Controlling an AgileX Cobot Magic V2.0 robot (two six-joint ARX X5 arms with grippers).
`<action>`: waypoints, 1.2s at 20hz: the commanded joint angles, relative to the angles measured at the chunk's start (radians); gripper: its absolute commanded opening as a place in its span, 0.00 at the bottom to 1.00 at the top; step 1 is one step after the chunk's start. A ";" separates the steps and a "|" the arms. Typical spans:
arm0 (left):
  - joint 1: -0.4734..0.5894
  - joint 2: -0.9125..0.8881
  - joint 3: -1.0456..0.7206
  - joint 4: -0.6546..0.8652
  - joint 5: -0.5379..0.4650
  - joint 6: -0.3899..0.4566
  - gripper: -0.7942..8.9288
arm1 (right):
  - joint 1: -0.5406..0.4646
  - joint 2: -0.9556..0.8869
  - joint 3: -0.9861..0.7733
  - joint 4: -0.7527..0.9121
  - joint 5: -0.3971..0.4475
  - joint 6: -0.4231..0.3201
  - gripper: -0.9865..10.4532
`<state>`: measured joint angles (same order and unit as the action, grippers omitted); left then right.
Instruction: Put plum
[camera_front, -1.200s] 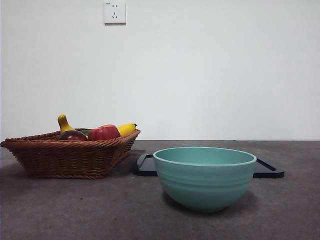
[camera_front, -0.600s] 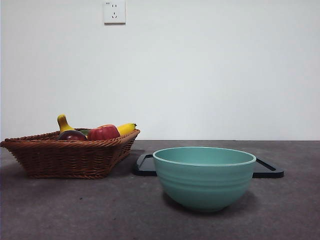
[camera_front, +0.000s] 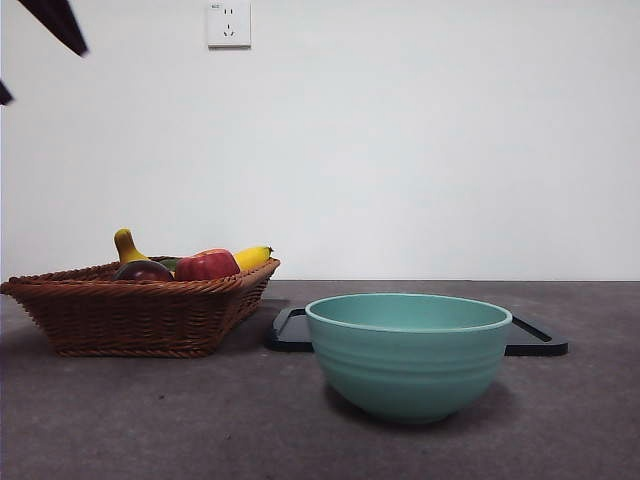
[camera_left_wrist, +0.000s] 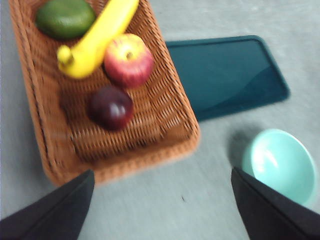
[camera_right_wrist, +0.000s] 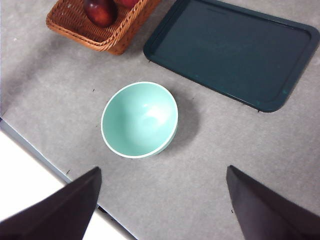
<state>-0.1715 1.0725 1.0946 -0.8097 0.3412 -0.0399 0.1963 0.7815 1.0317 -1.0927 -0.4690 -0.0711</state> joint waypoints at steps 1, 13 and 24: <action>-0.031 0.110 0.063 0.038 -0.060 0.002 0.53 | 0.005 0.008 0.018 0.008 -0.002 0.008 0.44; -0.098 0.520 0.139 0.204 -0.185 0.032 0.53 | 0.005 0.008 0.018 0.017 -0.002 0.008 0.44; -0.098 0.698 0.139 0.313 -0.203 0.031 0.53 | 0.005 0.008 0.018 0.023 -0.002 0.012 0.44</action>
<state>-0.2661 1.7504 1.2091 -0.5060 0.1368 -0.0162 0.1963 0.7815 1.0317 -1.0801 -0.4690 -0.0704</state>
